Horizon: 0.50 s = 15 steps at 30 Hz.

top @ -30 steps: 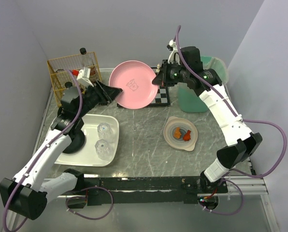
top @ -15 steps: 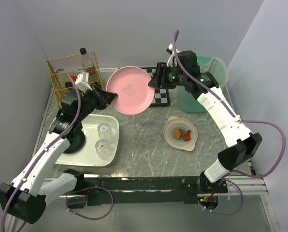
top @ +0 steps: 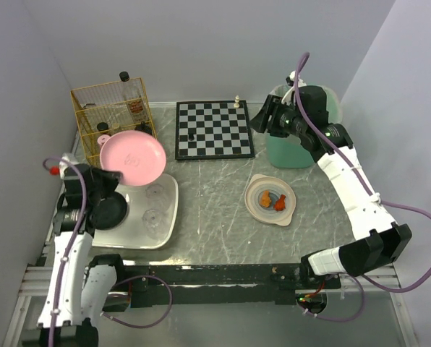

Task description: Clear the kitchen counter

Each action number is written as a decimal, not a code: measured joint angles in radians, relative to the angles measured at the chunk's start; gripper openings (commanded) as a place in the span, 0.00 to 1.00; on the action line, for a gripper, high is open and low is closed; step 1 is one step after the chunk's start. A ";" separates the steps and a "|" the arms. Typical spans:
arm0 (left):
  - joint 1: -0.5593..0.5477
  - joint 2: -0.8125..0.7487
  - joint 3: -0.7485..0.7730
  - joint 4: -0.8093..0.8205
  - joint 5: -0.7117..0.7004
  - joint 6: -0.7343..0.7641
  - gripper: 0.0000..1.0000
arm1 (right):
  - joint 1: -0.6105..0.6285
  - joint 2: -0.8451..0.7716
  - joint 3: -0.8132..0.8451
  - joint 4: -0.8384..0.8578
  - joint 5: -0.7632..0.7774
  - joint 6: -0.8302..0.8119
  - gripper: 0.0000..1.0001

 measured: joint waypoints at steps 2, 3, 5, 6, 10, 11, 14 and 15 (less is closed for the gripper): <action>0.037 -0.043 -0.017 -0.076 -0.029 -0.035 0.01 | -0.004 -0.001 -0.018 0.005 -0.013 0.000 0.63; 0.048 -0.065 -0.022 -0.115 -0.045 -0.055 0.01 | -0.008 -0.001 -0.027 0.009 -0.018 0.000 0.63; 0.062 -0.106 -0.024 -0.185 -0.085 -0.100 0.01 | -0.016 -0.001 -0.042 0.013 -0.031 0.001 0.63; 0.068 -0.129 -0.024 -0.221 -0.109 -0.128 0.01 | -0.020 -0.001 -0.048 0.016 -0.036 0.002 0.63; 0.073 -0.187 -0.023 -0.340 -0.193 -0.212 0.01 | -0.025 -0.004 -0.062 0.027 -0.058 0.007 0.63; 0.074 -0.197 -0.023 -0.364 -0.211 -0.230 0.01 | -0.025 -0.004 -0.064 0.029 -0.063 0.008 0.63; 0.074 -0.219 -0.024 -0.418 -0.254 -0.275 0.01 | -0.025 -0.005 -0.071 0.034 -0.080 0.010 0.63; 0.074 -0.221 -0.027 -0.424 -0.259 -0.282 0.01 | -0.025 -0.006 -0.071 0.034 -0.084 0.011 0.63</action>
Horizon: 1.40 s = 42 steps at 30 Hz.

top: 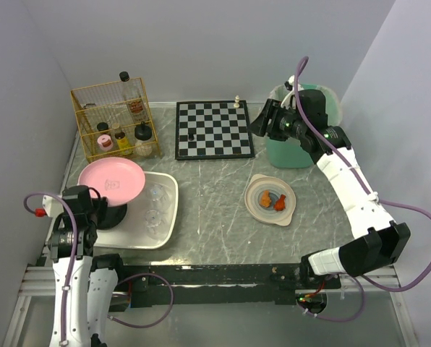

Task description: Clear the kitchen counter

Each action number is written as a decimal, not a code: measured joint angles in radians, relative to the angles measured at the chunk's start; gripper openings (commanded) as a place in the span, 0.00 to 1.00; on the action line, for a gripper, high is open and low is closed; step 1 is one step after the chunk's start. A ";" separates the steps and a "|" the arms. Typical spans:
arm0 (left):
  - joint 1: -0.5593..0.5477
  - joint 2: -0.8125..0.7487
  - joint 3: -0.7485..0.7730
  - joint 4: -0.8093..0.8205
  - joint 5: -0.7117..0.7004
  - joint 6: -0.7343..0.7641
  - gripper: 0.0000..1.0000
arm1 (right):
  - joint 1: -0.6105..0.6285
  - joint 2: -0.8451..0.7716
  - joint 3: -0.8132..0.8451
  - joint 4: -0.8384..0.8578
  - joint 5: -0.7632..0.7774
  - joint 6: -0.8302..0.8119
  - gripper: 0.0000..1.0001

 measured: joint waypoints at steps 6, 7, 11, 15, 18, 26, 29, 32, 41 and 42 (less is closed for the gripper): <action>0.010 0.013 -0.087 0.003 -0.001 -0.046 0.01 | 0.000 -0.004 -0.001 0.004 -0.018 0.001 0.63; 0.014 0.018 -0.100 0.000 -0.002 -0.049 0.01 | 0.000 -0.005 -0.003 0.006 -0.020 0.001 0.63; 0.039 0.029 -0.111 -0.011 -0.022 -0.050 0.01 | -0.001 -0.008 -0.015 0.014 -0.029 0.001 0.63; 0.086 0.034 -0.111 -0.010 -0.039 -0.045 0.01 | -0.003 -0.008 -0.021 0.018 -0.037 0.005 0.63; 0.121 0.045 -0.111 -0.010 -0.042 -0.038 0.01 | -0.003 -0.008 -0.021 0.025 -0.046 0.008 0.63; 0.236 0.132 -0.120 0.008 -0.015 -0.002 0.04 | -0.005 -0.008 -0.021 0.036 -0.063 0.011 0.63; 0.295 0.146 -0.146 0.039 0.035 0.024 0.13 | -0.005 -0.008 -0.021 0.039 -0.064 0.011 0.63; 0.348 0.173 -0.165 0.068 0.095 0.051 0.42 | -0.006 -0.008 -0.021 0.039 -0.064 0.011 0.63; 0.422 0.193 -0.166 0.119 0.145 0.091 0.99 | -0.007 -0.008 -0.023 0.044 -0.075 0.011 0.63; 0.426 0.197 -0.166 0.124 0.151 0.091 0.99 | -0.007 -0.008 -0.027 0.047 -0.076 0.011 0.63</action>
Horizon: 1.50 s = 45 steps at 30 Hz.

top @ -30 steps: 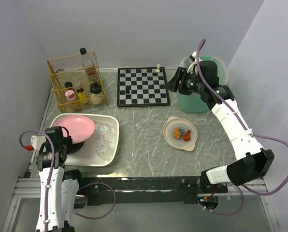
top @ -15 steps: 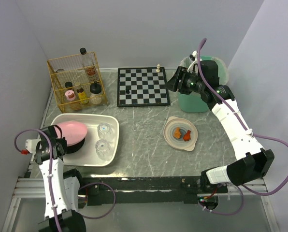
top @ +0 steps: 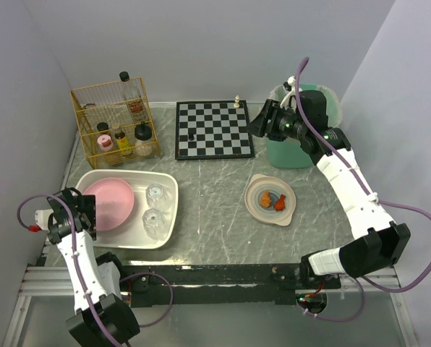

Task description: Clear the kitchen counter

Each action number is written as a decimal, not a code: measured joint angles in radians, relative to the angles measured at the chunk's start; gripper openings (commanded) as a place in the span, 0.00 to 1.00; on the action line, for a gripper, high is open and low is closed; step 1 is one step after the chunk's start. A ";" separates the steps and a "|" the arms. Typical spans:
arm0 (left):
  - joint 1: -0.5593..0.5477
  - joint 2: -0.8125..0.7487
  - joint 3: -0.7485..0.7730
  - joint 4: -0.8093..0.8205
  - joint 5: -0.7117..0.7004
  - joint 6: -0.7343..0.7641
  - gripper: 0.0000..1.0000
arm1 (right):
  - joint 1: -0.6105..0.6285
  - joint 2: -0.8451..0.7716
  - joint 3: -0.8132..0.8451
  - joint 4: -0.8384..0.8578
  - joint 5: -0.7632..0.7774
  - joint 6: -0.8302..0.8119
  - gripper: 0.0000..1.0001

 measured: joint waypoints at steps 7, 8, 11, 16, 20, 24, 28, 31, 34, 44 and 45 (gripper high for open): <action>0.018 0.010 0.006 0.010 0.043 0.006 0.99 | -0.002 0.000 -0.009 0.001 0.000 0.000 0.63; 0.019 0.009 0.017 0.003 0.043 0.008 0.99 | -0.003 0.000 -0.009 0.001 0.000 0.000 0.63; 0.019 0.001 0.088 -0.032 0.040 0.021 0.99 | -0.004 0.000 -0.010 0.000 0.004 0.001 0.63; 0.019 -0.007 0.273 -0.017 0.040 0.055 0.99 | -0.005 -0.001 -0.023 0.000 0.059 0.010 0.63; 0.019 0.017 0.344 0.024 0.090 0.105 0.99 | -0.005 -0.010 -0.104 -0.002 0.142 0.031 0.62; 0.014 0.086 0.372 0.072 0.197 0.173 0.99 | -0.005 -0.019 -0.237 -0.011 0.224 0.062 0.63; -0.090 0.144 0.425 0.092 0.201 0.230 0.99 | -0.018 -0.027 -0.351 -0.023 0.259 0.089 0.63; -0.287 0.168 0.483 0.125 0.159 0.250 0.99 | -0.056 -0.050 -0.431 -0.034 0.275 0.100 0.63; -0.481 0.202 0.520 0.173 0.098 0.251 0.99 | -0.120 -0.119 -0.504 -0.053 0.298 0.101 0.63; -0.917 0.402 0.553 0.306 -0.049 0.276 0.99 | -0.254 -0.306 -0.736 -0.062 0.336 0.154 0.64; -0.946 0.417 0.555 0.326 -0.050 0.280 0.99 | -0.264 -0.306 -0.766 -0.063 0.336 0.164 0.64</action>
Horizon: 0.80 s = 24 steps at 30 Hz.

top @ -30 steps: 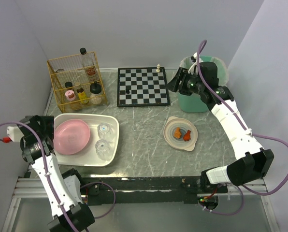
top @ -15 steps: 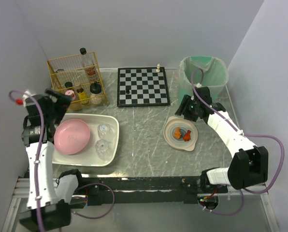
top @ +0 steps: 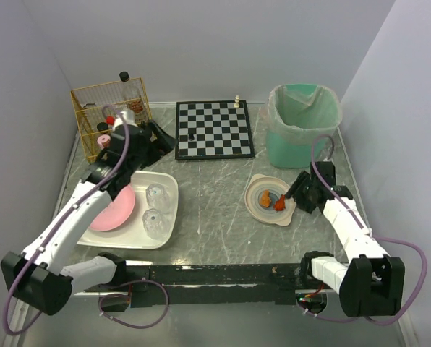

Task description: Clear the kitchen counter

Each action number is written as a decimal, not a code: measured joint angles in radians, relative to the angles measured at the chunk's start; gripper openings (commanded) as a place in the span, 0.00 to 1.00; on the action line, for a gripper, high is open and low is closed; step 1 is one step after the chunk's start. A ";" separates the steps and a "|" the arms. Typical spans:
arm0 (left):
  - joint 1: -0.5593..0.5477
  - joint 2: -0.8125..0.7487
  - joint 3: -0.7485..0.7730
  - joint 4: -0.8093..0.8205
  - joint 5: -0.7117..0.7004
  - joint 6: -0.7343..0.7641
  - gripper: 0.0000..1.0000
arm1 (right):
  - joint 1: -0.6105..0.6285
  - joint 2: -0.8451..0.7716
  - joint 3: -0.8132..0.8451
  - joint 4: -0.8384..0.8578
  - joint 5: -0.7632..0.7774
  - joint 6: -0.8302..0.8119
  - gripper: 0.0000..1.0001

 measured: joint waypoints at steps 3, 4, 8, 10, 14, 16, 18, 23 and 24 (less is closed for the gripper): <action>-0.060 0.040 0.002 0.048 0.003 0.005 0.99 | -0.021 -0.002 -0.066 -0.005 -0.001 0.032 0.64; -0.071 0.054 0.003 0.062 0.006 0.007 0.99 | -0.025 -0.002 -0.080 -0.005 -0.001 0.043 0.64; -0.095 0.107 0.003 0.111 0.023 0.023 0.99 | -0.031 -0.006 -0.115 0.011 -0.002 0.074 0.62; -0.100 0.130 0.003 0.135 0.042 0.030 0.99 | -0.031 -0.004 -0.131 0.023 -0.005 0.083 0.61; -0.103 0.169 0.003 0.172 0.077 0.032 0.99 | -0.033 0.015 -0.166 0.052 -0.010 0.101 0.57; -0.105 0.181 0.003 0.188 0.091 0.032 0.99 | -0.033 0.019 -0.182 0.065 -0.009 0.108 0.55; -0.109 0.190 0.003 0.202 0.100 0.032 0.99 | -0.037 0.023 -0.200 0.076 -0.008 0.116 0.52; -0.116 0.203 0.003 0.233 0.127 0.032 0.99 | -0.043 0.043 -0.222 0.111 -0.010 0.129 0.46; -0.118 0.206 0.003 0.240 0.130 0.031 0.99 | -0.045 0.043 -0.224 0.119 -0.010 0.131 0.45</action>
